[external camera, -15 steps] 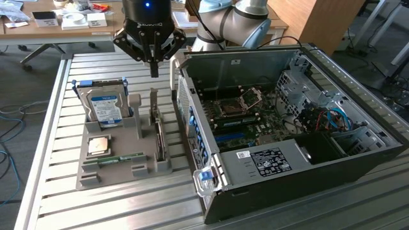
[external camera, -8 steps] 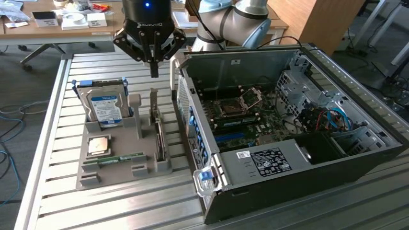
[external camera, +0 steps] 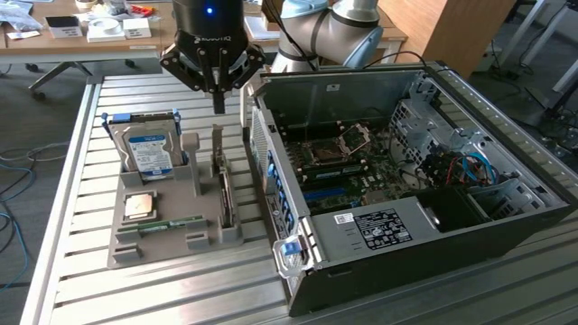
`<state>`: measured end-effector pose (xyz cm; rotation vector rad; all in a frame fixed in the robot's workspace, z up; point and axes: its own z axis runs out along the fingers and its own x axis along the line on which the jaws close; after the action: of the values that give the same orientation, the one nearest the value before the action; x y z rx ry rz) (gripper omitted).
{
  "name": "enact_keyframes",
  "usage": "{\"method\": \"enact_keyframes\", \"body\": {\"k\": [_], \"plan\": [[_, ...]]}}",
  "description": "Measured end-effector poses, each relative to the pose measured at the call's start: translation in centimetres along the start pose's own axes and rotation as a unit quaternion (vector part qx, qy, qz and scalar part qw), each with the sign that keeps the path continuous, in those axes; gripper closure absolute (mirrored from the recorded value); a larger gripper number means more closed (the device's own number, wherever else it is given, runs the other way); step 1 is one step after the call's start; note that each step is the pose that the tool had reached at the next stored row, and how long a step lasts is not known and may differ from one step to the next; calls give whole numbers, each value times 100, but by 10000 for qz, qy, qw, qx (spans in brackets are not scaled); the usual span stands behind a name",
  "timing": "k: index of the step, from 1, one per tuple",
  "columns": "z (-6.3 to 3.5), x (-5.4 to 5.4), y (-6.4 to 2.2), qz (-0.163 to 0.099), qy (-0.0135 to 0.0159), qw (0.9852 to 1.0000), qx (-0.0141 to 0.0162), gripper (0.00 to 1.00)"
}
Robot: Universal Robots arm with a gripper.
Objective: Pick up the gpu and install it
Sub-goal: 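Reach for the gpu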
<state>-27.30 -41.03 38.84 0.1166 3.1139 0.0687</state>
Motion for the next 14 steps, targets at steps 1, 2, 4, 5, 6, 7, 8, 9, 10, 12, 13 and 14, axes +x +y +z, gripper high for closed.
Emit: {"method": "enact_keyframes", "body": {"k": [1, 2, 4, 5, 6, 7, 8, 9, 10, 12, 13, 14], "plan": [[-1, -1, -18, 0, 0, 10000, 0, 89], [-2, -3, -38, 0, 0, 10000, 0, 89], [-3, -5, -79, 0, -1, 10000, -1, 89], [-4, -6, -99, 0, 0, 10000, -1, 89], [-5, -8, -120, 0, -1, 10000, 0, 89], [-5, -9, -140, 0, -1, 10000, 0, 89], [-7, -10, -160, 0, 0, 10000, 0, 89], [-7, -12, -181, 0, 0, 10000, 0, 89], [-8, -12, -200, 0, -1, 10000, 0, 89], [-9, -14, -243, 0, -1, 10000, 0, 89], [-10, -15, -259, 0, -1, 10000, 0, 89], [-10, -16, -276, 0, -1, 10000, -1, 89]]}}
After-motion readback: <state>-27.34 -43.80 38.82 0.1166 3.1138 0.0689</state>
